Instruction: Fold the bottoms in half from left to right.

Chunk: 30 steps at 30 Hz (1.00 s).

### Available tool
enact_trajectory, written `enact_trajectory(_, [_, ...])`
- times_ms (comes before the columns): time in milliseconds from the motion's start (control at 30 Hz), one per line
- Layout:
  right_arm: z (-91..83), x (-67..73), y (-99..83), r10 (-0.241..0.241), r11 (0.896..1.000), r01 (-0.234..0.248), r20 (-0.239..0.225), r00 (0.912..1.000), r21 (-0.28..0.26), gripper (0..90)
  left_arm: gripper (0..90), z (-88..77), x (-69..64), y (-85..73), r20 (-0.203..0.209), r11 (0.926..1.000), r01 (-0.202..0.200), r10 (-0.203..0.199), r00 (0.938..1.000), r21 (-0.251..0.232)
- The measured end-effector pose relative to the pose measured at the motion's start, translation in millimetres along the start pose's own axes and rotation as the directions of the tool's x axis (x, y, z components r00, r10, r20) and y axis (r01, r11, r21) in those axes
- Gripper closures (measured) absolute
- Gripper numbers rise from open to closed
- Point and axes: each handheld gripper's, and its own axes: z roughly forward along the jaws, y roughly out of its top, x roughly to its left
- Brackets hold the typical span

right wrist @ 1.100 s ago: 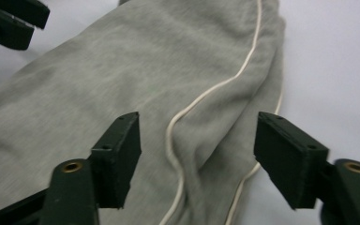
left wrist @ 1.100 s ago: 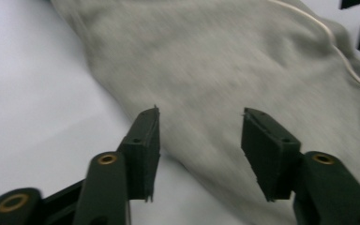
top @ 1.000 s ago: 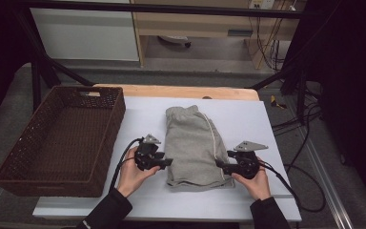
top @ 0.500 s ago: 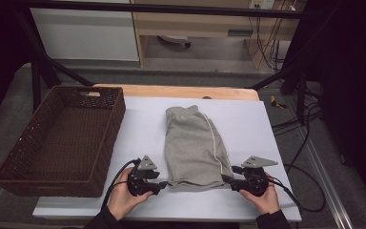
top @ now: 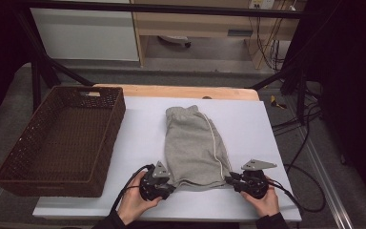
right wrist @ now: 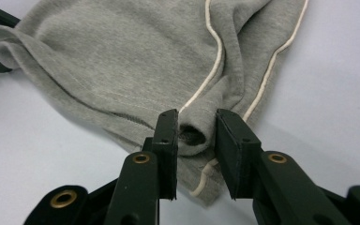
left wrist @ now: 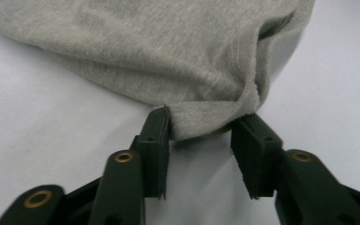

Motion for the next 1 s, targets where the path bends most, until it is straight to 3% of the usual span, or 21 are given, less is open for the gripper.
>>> enact_trajectory(333, [-1.0, -2.5, 4.2, 0.013, 0.999, -0.012, 0.020, 0.9997, -0.044, 63.5, 59.4, -1.2, -16.3, 0.6, -0.017, 0.9988, -0.048, 0.048, 0.9987, 0.013])
enact_trajectory(567, [4.8, -2.6, 4.5, 0.009, 1.000, -0.008, 0.019, 0.9998, -0.027, 63.8, 63.7, 3.2, -19.9, 3.6, -0.054, 0.9983, -0.055, 0.056, 0.9970, 0.018])
enact_trajectory(667, [8.4, -1.4, 5.0, 0.006, 1.000, -0.006, 0.011, 0.9999, -0.019, 70.6, 76.6, 3.8, -18.6, 5.7, -0.083, 0.9993, -0.028, 0.030, 0.9961, 0.023])
enact_trajectory(733, [9.5, -0.8, 5.1, 0.000, 1.000, 0.000, 0.001, 1.0000, -0.007, 79.8, 83.8, 2.9, -18.1, 5.7, -0.091, 0.9997, -0.004, 0.006, 0.9959, 0.023])
enact_trajectory(800, [8.8, -0.1, 5.0, 0.006, 1.000, -0.006, -0.014, 0.9999, -0.001, 86.9, 86.4, 0.1, -17.2, 5.0, -0.095, 0.9994, 0.026, -0.024, 0.9952, 0.021])
enact_trajectory(867, [5.8, 0.1, 5.4, 0.008, 1.000, -0.008, -0.009, 0.9999, 0.002, 88.0, 87.4, -5.5, -15.4, 4.3, -0.106, 0.9985, 0.054, -0.053, 0.9929, 0.007])
enact_trajectory(1000, [-7.2, 0.7, 4.5, 0.028, 1.000, -0.028, -0.009, 0.9996, 0.004, 88.3, 88.0, -23.0, -8.7, -0.9, -0.166, 0.9886, 0.145, -0.150, 0.9747, -0.039])
